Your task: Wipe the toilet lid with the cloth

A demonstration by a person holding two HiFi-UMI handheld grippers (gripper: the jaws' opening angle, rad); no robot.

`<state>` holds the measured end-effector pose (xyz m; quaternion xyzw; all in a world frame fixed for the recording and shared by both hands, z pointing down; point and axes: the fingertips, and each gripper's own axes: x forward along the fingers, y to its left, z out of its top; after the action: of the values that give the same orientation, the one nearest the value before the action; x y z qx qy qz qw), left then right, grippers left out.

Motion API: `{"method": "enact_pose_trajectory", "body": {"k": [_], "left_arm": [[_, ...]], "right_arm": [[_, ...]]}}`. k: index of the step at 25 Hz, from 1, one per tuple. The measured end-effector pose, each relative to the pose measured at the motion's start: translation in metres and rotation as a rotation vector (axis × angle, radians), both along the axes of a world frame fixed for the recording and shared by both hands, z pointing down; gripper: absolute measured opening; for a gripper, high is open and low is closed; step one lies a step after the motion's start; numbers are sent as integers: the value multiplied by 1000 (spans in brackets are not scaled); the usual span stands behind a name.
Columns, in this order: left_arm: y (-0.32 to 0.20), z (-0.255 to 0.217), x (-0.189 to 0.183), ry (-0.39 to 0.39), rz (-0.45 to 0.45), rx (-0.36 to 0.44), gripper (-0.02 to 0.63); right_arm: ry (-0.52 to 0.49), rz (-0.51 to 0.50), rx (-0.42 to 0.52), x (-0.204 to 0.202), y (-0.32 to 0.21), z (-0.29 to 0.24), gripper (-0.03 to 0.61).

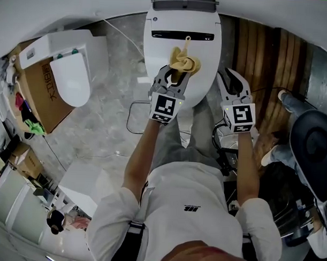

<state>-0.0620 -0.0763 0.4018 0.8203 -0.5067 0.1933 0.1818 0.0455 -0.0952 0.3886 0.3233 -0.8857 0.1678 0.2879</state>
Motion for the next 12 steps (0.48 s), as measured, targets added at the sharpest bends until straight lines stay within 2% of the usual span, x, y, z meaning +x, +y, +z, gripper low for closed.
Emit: {"method": "enact_pose_trajectory", "body": {"k": [5, 12], "left_arm": [[-13, 35, 34, -5, 13, -36, 104], [-39, 83, 72, -2, 38, -84, 104]], "right_arm": [[8, -27, -28, 27, -13, 35, 112], [23, -16, -65, 62, -39, 81, 112]]}}
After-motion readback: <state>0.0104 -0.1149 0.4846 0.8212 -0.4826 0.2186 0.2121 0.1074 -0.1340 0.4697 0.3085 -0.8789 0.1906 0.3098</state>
